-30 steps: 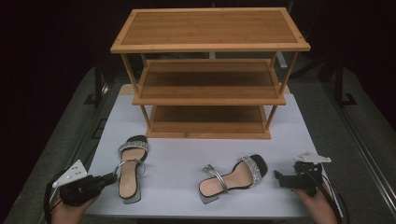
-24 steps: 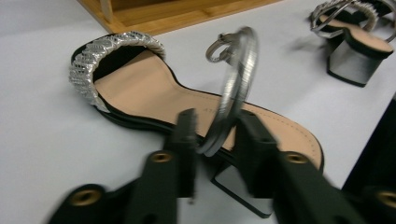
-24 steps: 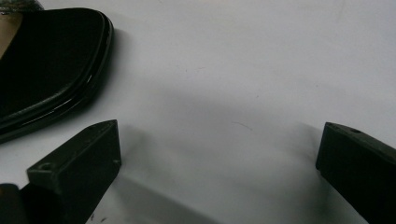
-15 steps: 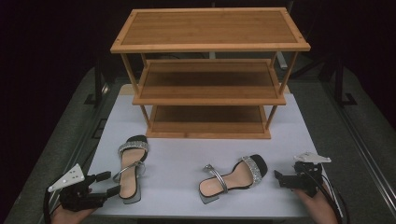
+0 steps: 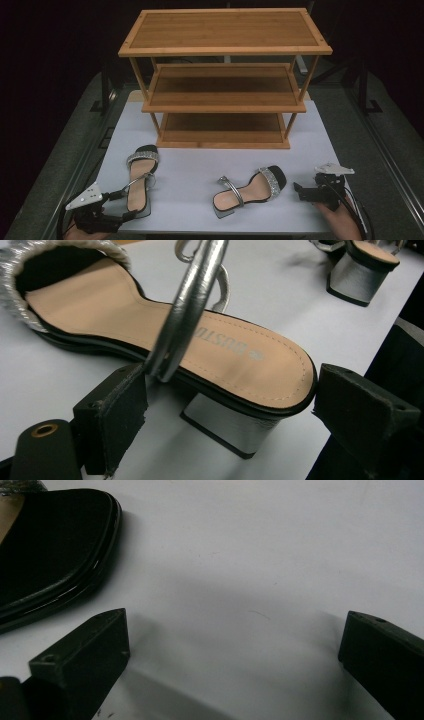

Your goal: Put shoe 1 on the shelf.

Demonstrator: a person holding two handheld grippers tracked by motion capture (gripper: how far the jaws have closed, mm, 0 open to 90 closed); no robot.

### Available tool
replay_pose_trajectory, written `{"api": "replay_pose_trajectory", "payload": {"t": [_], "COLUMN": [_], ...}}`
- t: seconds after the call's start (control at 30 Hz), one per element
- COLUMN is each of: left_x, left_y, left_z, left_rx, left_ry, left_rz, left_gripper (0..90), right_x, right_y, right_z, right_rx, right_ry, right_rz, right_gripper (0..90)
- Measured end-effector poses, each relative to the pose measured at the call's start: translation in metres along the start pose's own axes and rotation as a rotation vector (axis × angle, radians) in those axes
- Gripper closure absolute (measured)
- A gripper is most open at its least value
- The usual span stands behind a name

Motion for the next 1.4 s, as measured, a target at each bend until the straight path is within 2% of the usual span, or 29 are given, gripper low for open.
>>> {"api": "replay_pose_trajectory", "payload": {"t": [0.17, 0.37, 0.53, 0.67, 0.83, 0.9, 1.13, 1.4], "left_x": [-0.002, -0.002, 0.001, 0.002, -0.002, -0.003, -0.003, -0.003], "left_y": [-0.001, -0.002, -0.004, -0.002, 0.000, 0.000, 0.003, 0.001], "left_z": [-0.002, -0.003, -0.013, -0.021, -0.027, -0.029, -0.030, -0.026], "left_rx": [0.005, -0.006, -0.049, -0.073, -0.067, -0.067, -0.092, -0.082], "left_ry": [-0.020, -0.025, -0.043, -0.034, -0.029, -0.041, -0.063, -0.080], "left_rz": [0.007, 0.026, 0.002, -0.013, 0.008, 0.018, 0.028, 0.023], "left_gripper": [12.8, 12.8, 12.9, 12.9, 13.0, 13.0, 14.9, 21.5], "right_x": [0.000, 0.000, 0.000, 0.000, 0.000, 0.000, 0.000, 0.000], "right_y": [0.000, 0.000, 0.000, 0.000, 0.000, 0.000, 0.000, 0.000], "right_z": [0.000, 0.000, 0.000, 0.000, 0.000, 0.000, 0.000, 0.000], "right_rx": [0.000, 0.000, 0.000, 0.000, 0.000, 0.000, -0.001, -0.002], "right_ry": [0.000, 0.000, -0.001, 0.000, -0.001, -0.001, -0.001, 0.001], "right_rz": [0.000, 0.000, 0.000, 0.000, 0.000, 0.000, 0.000, 0.000], "right_gripper": [0.0, 0.0, 0.0, 0.0, 0.0, 0.0, 0.0, 0.0]}}
Point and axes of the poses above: each handheld gripper's, and its own axes: z roughly backward along the jaws, y roughly out of its top, x roughly to its right, the point moved 2 cm from there along -z, roughly forward along the jaws, and after that the axes turned 4 degrees about -y, right-handed, at the moved point
